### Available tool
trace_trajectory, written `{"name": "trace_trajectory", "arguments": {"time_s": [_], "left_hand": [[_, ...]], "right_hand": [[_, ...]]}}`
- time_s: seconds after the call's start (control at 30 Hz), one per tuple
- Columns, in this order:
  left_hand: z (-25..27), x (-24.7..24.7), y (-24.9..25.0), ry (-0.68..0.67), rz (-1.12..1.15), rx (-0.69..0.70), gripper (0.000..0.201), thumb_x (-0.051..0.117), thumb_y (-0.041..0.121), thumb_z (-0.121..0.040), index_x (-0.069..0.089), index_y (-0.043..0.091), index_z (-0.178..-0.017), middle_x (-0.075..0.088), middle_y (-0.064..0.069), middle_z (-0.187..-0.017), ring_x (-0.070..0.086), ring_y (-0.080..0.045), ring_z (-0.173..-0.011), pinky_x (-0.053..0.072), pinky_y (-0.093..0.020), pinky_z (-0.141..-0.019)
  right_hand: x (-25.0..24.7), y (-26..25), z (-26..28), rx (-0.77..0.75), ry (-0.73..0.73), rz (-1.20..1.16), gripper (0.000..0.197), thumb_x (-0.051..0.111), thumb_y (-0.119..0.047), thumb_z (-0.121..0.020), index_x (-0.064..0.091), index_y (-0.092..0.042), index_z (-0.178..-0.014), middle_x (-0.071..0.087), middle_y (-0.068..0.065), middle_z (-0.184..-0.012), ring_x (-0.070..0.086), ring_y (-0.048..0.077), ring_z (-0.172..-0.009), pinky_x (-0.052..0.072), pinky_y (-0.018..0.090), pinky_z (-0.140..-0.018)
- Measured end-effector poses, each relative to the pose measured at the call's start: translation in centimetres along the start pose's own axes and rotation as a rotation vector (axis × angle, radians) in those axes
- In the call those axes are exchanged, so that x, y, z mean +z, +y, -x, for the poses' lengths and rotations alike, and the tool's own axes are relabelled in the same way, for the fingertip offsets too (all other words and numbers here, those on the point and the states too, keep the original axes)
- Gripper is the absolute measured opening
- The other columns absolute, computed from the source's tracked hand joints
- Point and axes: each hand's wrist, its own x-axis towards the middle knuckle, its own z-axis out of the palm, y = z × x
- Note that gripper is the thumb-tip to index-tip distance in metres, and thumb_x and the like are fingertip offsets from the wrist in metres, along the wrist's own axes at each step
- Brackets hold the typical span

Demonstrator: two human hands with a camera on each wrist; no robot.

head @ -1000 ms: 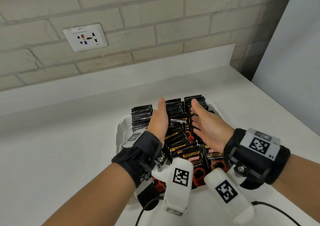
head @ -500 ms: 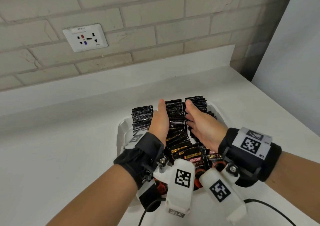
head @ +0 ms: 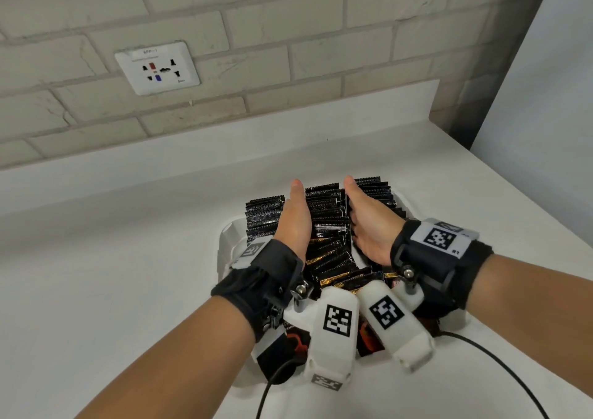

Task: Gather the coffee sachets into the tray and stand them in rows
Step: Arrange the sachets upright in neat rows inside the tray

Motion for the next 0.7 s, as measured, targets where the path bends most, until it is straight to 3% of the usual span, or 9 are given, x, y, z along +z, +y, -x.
{"name": "trace_trajectory", "arguments": {"time_s": [0.1, 0.17, 0.23, 0.33, 0.53, 0.7], "left_hand": [[0.5, 0.3, 0.5, 0.008, -0.031, -0.012, 0.076, 0.023, 0.065, -0.088, 0.042, 0.01, -0.137, 0.051, -0.009, -0.136, 0.05, -0.024, -0.123, 0.036, -0.043, -0.107], [0.8, 0.5, 0.8, 0.014, -0.044, -0.016, 0.082, 0.023, 0.068, -0.084, 0.03, 0.014, -0.145, 0.037, -0.007, -0.148, 0.038, -0.023, -0.134, 0.027, -0.042, -0.113], [0.8, 0.7, 0.8, 0.04, -0.048, -0.01, 0.07, 0.021, 0.058, -0.095, 0.021, 0.013, -0.148, 0.026, -0.007, -0.153, 0.026, -0.021, -0.14, 0.019, -0.04, -0.116], [0.7, 0.8, 0.4, 0.031, -0.048, -0.018, 0.063, 0.019, 0.05, -0.099, 0.017, 0.011, -0.148, 0.02, -0.007, -0.155, 0.019, -0.019, -0.142, 0.014, -0.035, -0.117], [0.3, 0.6, 0.2, 0.065, -0.028, -0.046, 0.066, 0.021, 0.054, -0.097, 0.018, 0.011, -0.148, 0.023, -0.008, -0.154, 0.023, -0.022, -0.141, 0.018, -0.039, -0.116], [0.3, 0.7, 0.3, 0.052, 0.024, -0.047, 0.064, 0.022, 0.054, -0.097, 0.022, 0.013, -0.147, 0.025, -0.007, -0.153, 0.027, -0.021, -0.14, 0.019, -0.038, -0.116]], "right_hand": [[1.4, -2.2, 2.5, -0.017, 0.055, 0.019, 0.091, 0.034, -0.075, -0.078, 0.022, -0.016, -0.146, 0.026, 0.005, -0.152, 0.023, 0.018, -0.14, 0.018, 0.043, -0.116], [1.5, -2.6, 2.6, -0.008, 0.065, 0.041, 0.076, 0.026, -0.064, -0.09, 0.014, -0.016, -0.148, 0.018, 0.004, -0.154, 0.017, 0.016, -0.142, 0.013, 0.039, -0.117], [1.4, -2.6, 2.4, 0.009, 0.039, 0.058, 0.072, 0.022, -0.06, -0.092, 0.006, -0.016, -0.148, 0.007, 0.002, -0.156, 0.007, 0.015, -0.143, 0.007, 0.037, -0.117], [1.5, -2.6, 2.4, 0.017, 0.003, 0.079, 0.073, 0.021, -0.06, -0.092, 0.005, -0.015, -0.148, 0.004, 0.003, -0.156, 0.004, 0.015, -0.143, 0.006, 0.036, -0.115], [1.3, -2.8, 2.4, 0.011, 0.015, 0.075, 0.068, 0.016, -0.056, -0.094, 0.007, -0.015, -0.148, 0.006, 0.003, -0.156, 0.006, 0.015, -0.143, 0.005, 0.033, -0.114], [1.6, -2.9, 2.7, 0.057, -0.058, 0.035, 0.074, 0.018, -0.062, -0.091, 0.002, -0.019, -0.148, -0.003, 0.004, -0.156, -0.003, 0.015, -0.143, 0.003, 0.038, -0.114]]}}
